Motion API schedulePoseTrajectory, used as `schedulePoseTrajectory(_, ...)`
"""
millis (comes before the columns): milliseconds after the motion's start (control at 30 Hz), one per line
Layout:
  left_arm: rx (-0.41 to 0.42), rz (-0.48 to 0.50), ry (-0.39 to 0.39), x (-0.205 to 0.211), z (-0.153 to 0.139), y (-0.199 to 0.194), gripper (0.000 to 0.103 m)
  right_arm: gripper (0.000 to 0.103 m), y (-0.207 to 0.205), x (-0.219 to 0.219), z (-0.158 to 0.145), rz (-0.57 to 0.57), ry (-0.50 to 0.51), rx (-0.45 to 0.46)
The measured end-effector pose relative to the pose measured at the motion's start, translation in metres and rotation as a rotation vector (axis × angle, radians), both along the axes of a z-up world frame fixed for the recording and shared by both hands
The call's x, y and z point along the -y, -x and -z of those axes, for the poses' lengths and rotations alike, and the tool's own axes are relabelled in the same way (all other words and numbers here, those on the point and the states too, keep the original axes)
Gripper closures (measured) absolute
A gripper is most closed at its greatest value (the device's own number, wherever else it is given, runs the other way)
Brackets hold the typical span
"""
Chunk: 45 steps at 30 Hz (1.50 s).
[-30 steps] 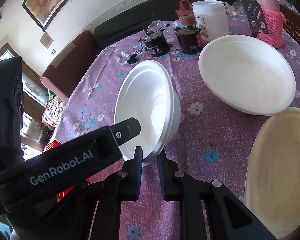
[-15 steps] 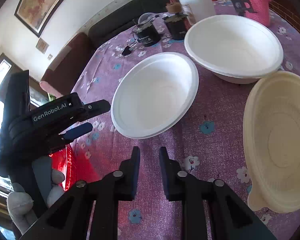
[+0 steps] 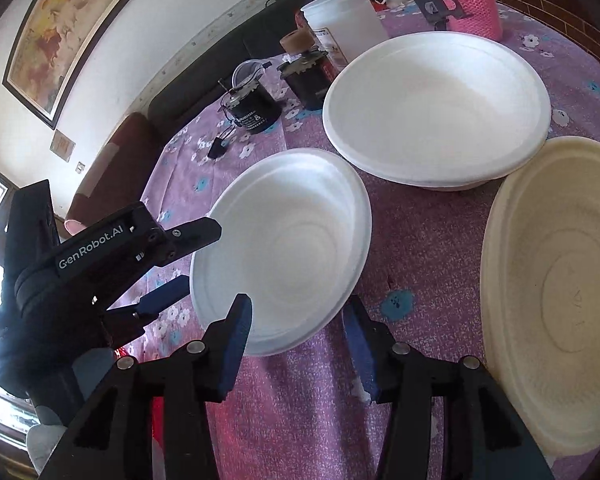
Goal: Organize plates and bowls
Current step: 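Lift the white bowl with the left tool toward the red plates, then lower the white bowl onto the stacked red plates and open the left tool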
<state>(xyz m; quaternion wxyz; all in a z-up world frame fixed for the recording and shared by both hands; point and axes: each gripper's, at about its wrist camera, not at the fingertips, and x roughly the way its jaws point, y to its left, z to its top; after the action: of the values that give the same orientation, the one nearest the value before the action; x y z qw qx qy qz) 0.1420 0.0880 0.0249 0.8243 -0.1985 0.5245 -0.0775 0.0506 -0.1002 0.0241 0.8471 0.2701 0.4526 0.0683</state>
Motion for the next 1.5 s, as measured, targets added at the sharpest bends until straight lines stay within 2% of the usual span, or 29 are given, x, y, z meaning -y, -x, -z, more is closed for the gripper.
schedulePoseTrajectory(233, -0.020, 0.055, -0.025, 0.014, 0.011, -0.008, 0.031, 0.051, -0.009, -0.004, 0.004, 0.010, 0.066, 0.010)
schedulePoseTrajectory(267, -0.022, 0.069, -0.028, 0.017, 0.011, -0.009, 0.035, 0.051, -0.011, -0.004, 0.006, 0.010, 0.072, 0.009)
schedulePoseTrajectory(300, -0.024, 0.086, -0.028, 0.019, 0.011, -0.010, 0.041, 0.052, -0.012, -0.005, 0.006, 0.011, 0.077, 0.010)
schedulePoseTrajectory(367, -0.033, 0.099, -0.043, 0.022, 0.011, -0.010, 0.081, 0.061, -0.013, -0.005, 0.008, 0.014, 0.088, 0.010)
schedulePoseTrajectory(400, -0.038, 0.105, -0.059, 0.023, 0.011, -0.010, 0.083, 0.070, -0.013, -0.005, 0.008, 0.017, 0.091, 0.008)
schedulePoseTrajectory(433, -0.032, 0.102, -0.070, 0.023, 0.011, -0.009, 0.086, 0.073, -0.012, -0.004, 0.009, 0.025, 0.097, 0.007)
schedulePoseTrajectory(500, -0.020, 0.095, -0.071, 0.020, 0.009, -0.005, 0.087, 0.080, -0.010, -0.001, 0.010, 0.031, 0.090, 0.011)
schedulePoseTrajectory(600, 0.001, 0.086, -0.082, 0.017, -0.001, 0.004, 0.088, 0.082, -0.007, -0.001, 0.008, 0.017, 0.082, 0.020)
schedulePoseTrajectory(800, 0.046, 0.054, -0.067, 0.003, -0.025, 0.026, 0.088, 0.082, 0.007, -0.009, -0.012, -0.028, 0.096, 0.082)
schedulePoseTrajectory(1067, 0.148, -0.021, -0.078, -0.027, -0.063, 0.078, 0.088, 0.082, 0.033, -0.030, -0.042, -0.111, 0.080, 0.150)
schedulePoseTrajectory(1333, 0.210, -0.140, -0.073, -0.080, -0.079, 0.136, 0.088, 0.082, 0.065, -0.078, -0.060, -0.246, 0.081, 0.206)
schedulePoseTrajectory(1500, 0.227, -0.232, -0.092, -0.119, -0.077, 0.171, 0.088, 0.082, 0.077, -0.117, -0.061, -0.343, 0.082, 0.214)
